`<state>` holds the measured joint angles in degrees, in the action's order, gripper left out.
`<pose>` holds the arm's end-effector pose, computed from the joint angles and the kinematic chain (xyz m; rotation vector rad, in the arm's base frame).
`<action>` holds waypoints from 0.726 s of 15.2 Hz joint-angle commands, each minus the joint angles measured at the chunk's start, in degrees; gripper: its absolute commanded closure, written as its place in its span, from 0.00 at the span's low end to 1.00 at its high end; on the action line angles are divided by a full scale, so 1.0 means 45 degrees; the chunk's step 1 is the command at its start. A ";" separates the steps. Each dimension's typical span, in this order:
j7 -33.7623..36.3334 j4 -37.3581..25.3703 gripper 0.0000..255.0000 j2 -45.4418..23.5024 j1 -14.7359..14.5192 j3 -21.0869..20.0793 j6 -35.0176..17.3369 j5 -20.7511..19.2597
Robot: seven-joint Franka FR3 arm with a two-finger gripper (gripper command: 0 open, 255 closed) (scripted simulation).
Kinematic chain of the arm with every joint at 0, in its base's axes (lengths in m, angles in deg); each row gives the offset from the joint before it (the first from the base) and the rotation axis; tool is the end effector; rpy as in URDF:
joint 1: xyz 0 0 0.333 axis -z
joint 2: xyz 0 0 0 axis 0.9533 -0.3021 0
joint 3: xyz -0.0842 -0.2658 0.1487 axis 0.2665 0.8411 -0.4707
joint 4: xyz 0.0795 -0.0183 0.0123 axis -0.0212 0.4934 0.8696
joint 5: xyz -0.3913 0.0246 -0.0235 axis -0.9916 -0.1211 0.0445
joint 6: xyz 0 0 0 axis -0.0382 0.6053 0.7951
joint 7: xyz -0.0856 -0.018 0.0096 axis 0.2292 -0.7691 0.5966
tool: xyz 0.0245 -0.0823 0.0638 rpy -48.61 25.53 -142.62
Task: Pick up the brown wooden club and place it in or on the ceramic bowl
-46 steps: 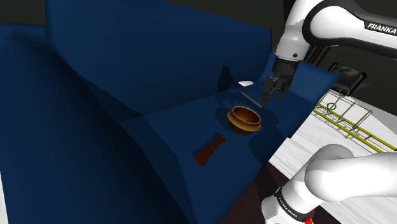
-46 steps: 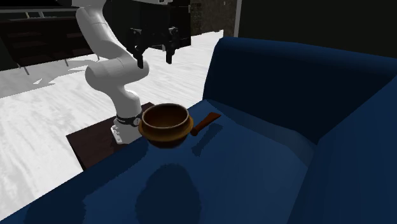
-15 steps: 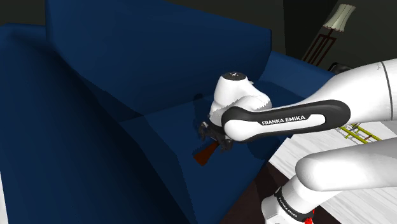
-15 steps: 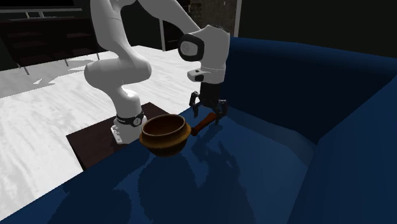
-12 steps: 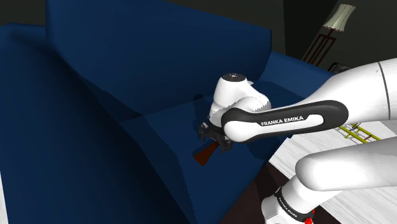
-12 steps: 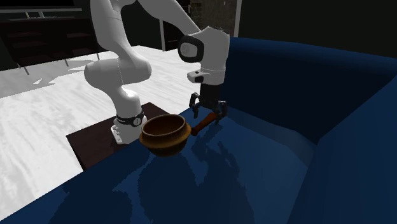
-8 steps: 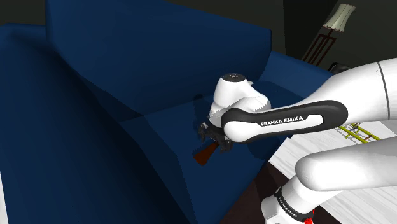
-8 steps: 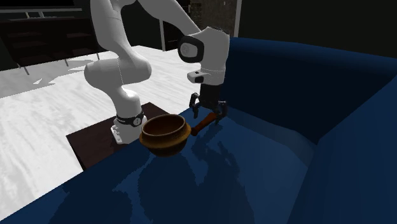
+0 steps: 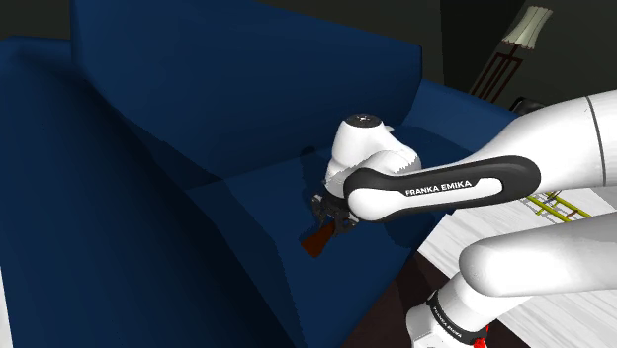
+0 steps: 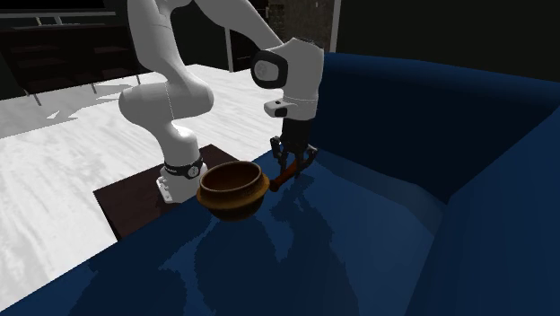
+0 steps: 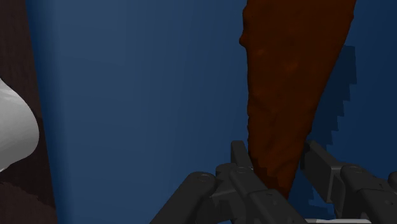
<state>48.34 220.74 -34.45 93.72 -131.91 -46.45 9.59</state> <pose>0.3429 0.1803 0.3260 2.4035 -1.8207 0.1448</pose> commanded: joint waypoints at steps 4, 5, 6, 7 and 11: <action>-0.0129 -0.0150 1.00 0.0313 -0.0154 0.0260 0.0453 0.0061; -0.0187 -0.0229 1.00 0.0460 -0.0222 0.0384 0.0676 0.0081; -0.0242 -0.0311 1.00 0.0602 -0.0284 0.0503 0.0897 0.0096; -0.0293 -0.0395 1.00 0.0738 -0.0340 0.0620 0.1115 0.0105; -0.0469 -0.0759 1.00 0.1229 -0.0520 0.1057 0.1965 0.0100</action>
<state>46.30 217.98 -29.07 91.29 -127.42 -38.43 10.24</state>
